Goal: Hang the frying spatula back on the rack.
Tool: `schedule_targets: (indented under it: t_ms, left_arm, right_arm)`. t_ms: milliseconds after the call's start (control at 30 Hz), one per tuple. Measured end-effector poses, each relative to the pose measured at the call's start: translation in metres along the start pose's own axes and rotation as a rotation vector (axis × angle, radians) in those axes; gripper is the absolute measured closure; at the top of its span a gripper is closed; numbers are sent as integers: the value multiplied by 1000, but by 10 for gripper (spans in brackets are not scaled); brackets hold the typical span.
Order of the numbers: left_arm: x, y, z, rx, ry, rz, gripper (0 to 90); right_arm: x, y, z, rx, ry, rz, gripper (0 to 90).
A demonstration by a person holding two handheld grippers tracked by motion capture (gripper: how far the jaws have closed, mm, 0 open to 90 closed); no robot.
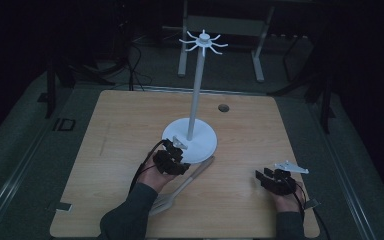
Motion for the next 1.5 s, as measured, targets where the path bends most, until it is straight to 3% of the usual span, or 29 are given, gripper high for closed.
schedule_targets:
  t_ms: [300,667,933,1500]
  left_arm:
    - [4,-3,-25,-126,-34,-16,623]
    - [5,-2,-46,-197,-75,-15,645]
    - [14,-1,-59,-266,-51,-60,675]
    - [24,7,-66,-319,-17,-111,707]
  right_arm:
    - [4,0,2,2,-5,-11,560]
    - [4,-1,1,0,-7,-5,561]
    - [4,-1,1,-1,-9,-1,560]
    - [2,-1,0,-6,-21,19,561]
Point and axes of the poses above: each handheld gripper's, and its own axes: z roughly backward along the jaws, y roughly out of its top, x roughly to its right, the point moved 2 cm from there along -z, roughly forward along the jaws, and after that the axes turned 11 degrees about -y, right-handed, at the moved point
